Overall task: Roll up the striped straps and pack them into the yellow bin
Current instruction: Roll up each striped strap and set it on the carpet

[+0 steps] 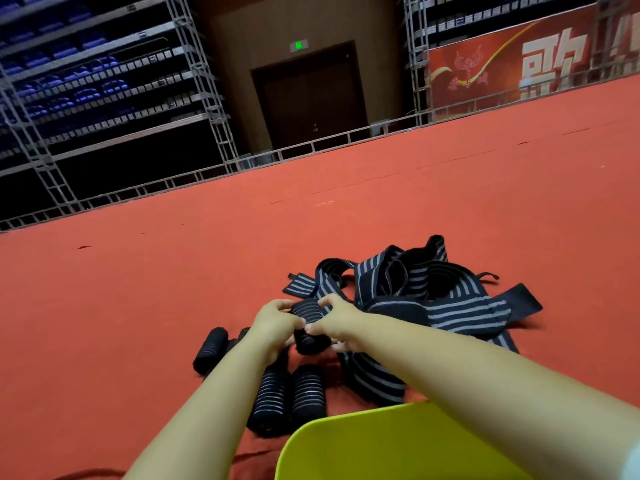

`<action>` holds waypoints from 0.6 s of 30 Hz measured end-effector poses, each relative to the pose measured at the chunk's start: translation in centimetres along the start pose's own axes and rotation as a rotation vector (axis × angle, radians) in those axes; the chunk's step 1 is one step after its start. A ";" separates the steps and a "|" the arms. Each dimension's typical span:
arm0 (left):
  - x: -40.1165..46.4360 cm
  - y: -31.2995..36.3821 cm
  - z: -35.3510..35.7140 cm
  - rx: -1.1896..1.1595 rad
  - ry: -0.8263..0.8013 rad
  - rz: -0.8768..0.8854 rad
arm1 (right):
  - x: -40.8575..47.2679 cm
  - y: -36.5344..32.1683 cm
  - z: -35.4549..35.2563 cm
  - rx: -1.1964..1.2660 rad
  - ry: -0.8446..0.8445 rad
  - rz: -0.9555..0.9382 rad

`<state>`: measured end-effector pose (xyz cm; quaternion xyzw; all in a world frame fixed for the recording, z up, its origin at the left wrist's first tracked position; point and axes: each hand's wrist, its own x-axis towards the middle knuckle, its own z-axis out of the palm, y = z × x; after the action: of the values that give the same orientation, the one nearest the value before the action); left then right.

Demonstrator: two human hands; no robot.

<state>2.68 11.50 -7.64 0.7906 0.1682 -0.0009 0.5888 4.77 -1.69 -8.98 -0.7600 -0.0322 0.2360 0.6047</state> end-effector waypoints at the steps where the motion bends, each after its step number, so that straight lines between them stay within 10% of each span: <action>1: 0.4 -0.6 -0.1 0.036 -0.011 0.002 | 0.5 0.4 0.4 -0.016 0.003 0.017; 12: 1.1 -2.7 -1.1 0.383 -0.088 0.079 | 3.5 1.8 3.4 -0.215 0.074 0.089; 18: 1.0 -3.7 -0.7 0.590 -0.185 0.142 | 2.4 1.2 3.9 -0.796 -0.025 0.004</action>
<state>2.52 13.30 -11.07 0.9336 0.0509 -0.0807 0.3453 5.03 2.28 -11.48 -0.9320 -0.1272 0.2155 0.2622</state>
